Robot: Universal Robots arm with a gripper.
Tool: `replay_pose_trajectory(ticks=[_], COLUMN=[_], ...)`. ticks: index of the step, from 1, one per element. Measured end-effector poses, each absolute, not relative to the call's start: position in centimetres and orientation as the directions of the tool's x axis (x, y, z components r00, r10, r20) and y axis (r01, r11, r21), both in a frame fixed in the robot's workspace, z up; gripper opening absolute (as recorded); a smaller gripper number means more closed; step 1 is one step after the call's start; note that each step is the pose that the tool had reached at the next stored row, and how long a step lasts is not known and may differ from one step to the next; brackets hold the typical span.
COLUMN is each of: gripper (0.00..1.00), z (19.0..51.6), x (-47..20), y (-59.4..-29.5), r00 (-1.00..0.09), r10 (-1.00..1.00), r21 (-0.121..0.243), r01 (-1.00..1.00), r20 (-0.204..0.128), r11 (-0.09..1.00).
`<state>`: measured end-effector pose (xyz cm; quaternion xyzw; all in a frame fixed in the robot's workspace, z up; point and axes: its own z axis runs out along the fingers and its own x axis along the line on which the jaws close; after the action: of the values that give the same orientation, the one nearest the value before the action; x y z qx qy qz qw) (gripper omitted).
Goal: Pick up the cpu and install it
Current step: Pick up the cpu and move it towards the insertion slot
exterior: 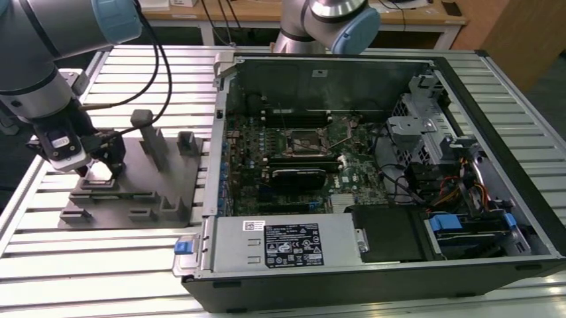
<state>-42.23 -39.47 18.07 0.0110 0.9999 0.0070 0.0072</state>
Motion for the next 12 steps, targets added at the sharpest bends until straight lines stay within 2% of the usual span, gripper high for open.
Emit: replay_pose_trajectory(ticks=[12], gripper=[0.66], z=[18.3], x=[-42.15], y=[-39.58], r00=[-1.0], r10=[0.022], r21=[0.017], r01=[0.022], r20=[-0.014], r11=[1.0])
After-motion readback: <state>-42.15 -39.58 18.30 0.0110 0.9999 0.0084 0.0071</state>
